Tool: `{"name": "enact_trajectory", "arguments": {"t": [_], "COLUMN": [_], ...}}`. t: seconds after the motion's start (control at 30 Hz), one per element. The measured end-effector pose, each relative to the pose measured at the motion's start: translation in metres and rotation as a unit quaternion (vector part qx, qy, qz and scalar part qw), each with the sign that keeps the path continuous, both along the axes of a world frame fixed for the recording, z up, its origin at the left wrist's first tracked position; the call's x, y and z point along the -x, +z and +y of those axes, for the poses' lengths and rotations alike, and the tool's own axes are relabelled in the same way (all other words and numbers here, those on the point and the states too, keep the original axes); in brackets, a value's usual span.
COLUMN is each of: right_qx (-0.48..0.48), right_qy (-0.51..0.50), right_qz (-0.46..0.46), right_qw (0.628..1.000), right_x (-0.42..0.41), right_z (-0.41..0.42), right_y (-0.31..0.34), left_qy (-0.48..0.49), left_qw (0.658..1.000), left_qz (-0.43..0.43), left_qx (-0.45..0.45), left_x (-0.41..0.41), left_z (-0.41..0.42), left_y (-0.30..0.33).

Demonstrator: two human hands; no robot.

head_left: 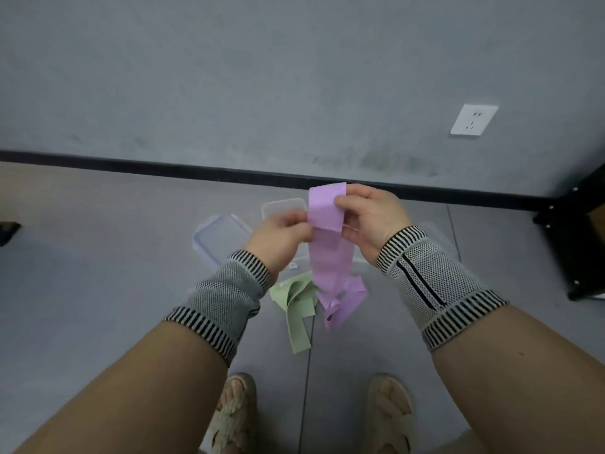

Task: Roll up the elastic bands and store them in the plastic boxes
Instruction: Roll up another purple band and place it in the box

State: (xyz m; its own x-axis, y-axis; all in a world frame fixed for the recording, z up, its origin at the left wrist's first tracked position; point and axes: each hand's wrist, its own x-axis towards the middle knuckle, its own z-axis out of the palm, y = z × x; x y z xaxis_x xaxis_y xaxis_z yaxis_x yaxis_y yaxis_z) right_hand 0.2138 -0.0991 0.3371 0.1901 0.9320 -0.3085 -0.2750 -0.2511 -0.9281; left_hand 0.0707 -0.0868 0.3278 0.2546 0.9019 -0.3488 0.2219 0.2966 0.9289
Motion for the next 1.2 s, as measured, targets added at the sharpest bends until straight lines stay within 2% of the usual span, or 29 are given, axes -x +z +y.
{"name": "enact_trajectory", "arguments": {"t": [0.07,0.17,0.33,0.4,0.47,0.53,0.63,0.8,0.93,1.03,1.1,1.2], "right_qx": [0.011,0.053,0.129,0.132,0.111,0.063,-0.002,-0.026,-0.036,-0.031,-0.013,0.001], "right_qy": [-0.024,-0.046,-0.003,0.019,0.028,0.017,0.008,0.097,0.085,0.071,0.068,0.073], "right_qz": [0.042,0.052,-0.017,-0.017,-0.040,-0.106,-0.193,-0.223,-0.250,-0.220,-0.161,-0.073], "right_qw": [0.999,0.996,0.991,0.991,0.993,0.992,0.981,0.970,0.964,0.972,0.985,0.995], "right_x": [0.003,0.008,0.006,0.006,0.010,0.011,0.008,0.009,0.006,0.004,0.003,-0.001], "right_z": [-0.009,-0.019,-0.036,-0.042,-0.043,-0.040,-0.031,-0.023,-0.019,-0.019,-0.019,-0.019], "right_y": [0.003,-0.001,-0.018,-0.024,-0.028,-0.031,-0.035,-0.037,-0.038,-0.036,-0.032,-0.024], "left_qy": [-0.043,-0.043,-0.021,-0.005,0.014,0.014,-0.003,-0.048,-0.057,-0.021,0.001,-0.028], "left_qw": [0.997,0.995,0.996,0.991,0.987,0.986,0.991,0.997,0.998,1.000,0.998,0.997], "left_qz": [0.048,0.047,-0.082,-0.104,-0.109,-0.109,-0.080,-0.033,-0.016,0.017,0.043,0.045], "left_qx": [-0.049,-0.074,0.034,0.082,0.115,0.125,0.108,0.051,0.023,-0.006,-0.043,-0.059], "left_x": [0.002,0.008,0.015,0.016,0.018,0.020,0.023,0.022,0.019,0.020,0.022,0.023], "left_z": [-0.014,-0.022,-0.017,-0.013,-0.008,-0.004,-0.001,0.002,0.003,0.006,0.008,0.007], "left_y": [-0.005,-0.009,-0.001,0.000,-0.001,-0.003,-0.008,-0.013,-0.013,-0.015,-0.017,-0.017]}}
